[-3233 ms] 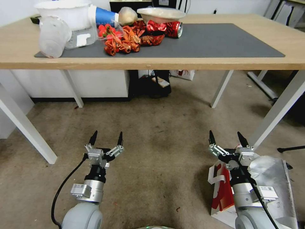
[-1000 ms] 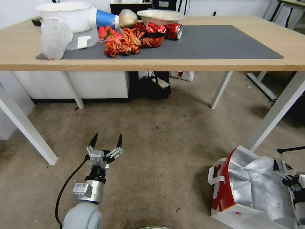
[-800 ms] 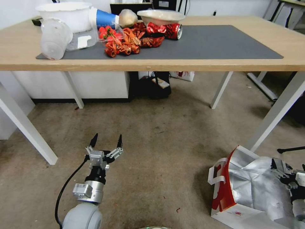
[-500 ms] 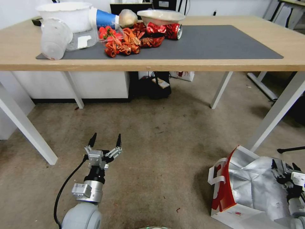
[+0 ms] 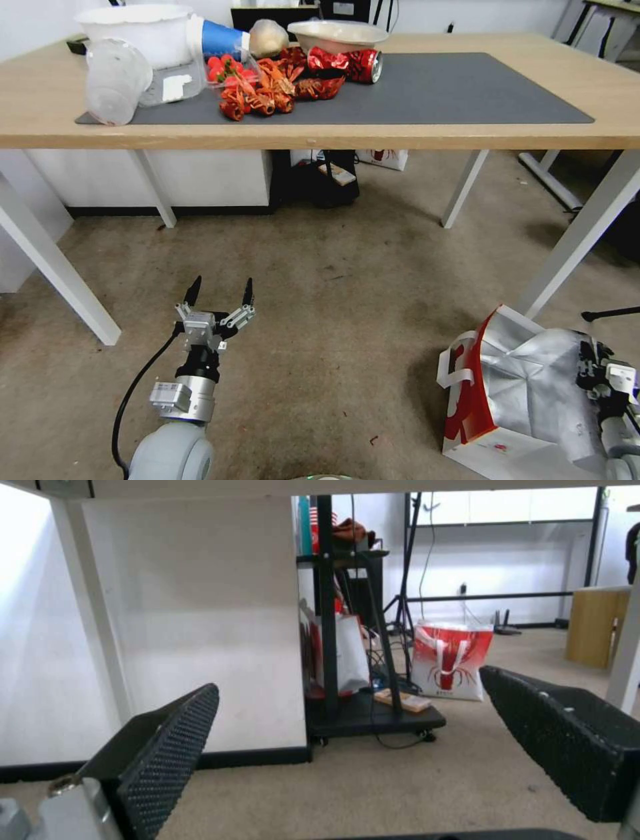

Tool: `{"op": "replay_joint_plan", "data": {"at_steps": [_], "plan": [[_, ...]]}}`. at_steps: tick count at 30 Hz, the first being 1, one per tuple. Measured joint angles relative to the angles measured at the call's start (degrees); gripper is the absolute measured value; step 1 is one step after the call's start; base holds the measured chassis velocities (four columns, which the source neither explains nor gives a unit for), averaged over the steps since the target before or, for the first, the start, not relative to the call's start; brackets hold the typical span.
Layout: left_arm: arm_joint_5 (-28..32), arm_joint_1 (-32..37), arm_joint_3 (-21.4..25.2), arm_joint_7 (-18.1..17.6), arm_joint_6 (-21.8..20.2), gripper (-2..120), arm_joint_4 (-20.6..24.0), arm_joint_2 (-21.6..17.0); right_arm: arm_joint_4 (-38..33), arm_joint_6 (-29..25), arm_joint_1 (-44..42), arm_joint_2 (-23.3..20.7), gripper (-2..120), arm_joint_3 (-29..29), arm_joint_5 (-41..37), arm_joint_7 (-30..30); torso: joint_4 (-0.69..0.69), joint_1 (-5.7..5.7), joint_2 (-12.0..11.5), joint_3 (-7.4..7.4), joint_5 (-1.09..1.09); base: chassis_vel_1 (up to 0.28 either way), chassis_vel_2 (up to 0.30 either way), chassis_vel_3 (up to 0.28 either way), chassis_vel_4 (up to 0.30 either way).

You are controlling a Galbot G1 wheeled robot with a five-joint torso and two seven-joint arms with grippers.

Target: Pick up the food delivery bag from the floor and place it on the table.

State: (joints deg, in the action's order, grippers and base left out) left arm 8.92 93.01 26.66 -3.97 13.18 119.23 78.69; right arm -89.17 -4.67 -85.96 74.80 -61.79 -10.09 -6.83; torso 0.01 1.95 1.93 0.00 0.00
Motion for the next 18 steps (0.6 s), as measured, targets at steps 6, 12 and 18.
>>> {"op": "replay_joint_plan", "data": {"at_steps": [6,12,18], "plan": [[0.0,0.0,-0.1,0.0,0.0,98,-0.1,0.0,-0.6,-0.2,-0.5,0.4,0,0.0,-0.2,0.1,0.0,0.0,0.0,0.0,0.0,0.0,0.0,0.0,0.0],[0.2,0.0,-0.1,0.0,0.0,98,-0.1,-0.1,-2.4,-0.5,-1.3,0.8,0,0.2,-1.3,0.4,0.0,0.0,0.0,0.0,0.01,0.0,0.0,0.0,0.0],[0.2,0.1,-0.1,-0.1,0.0,98,0.1,0.0,-6.9,-0.5,-3.0,1.5,0,0.5,-3.5,0.3,0.0,0.0,0.0,0.0,0.01,0.0,0.0,0.0,0.0]]}}
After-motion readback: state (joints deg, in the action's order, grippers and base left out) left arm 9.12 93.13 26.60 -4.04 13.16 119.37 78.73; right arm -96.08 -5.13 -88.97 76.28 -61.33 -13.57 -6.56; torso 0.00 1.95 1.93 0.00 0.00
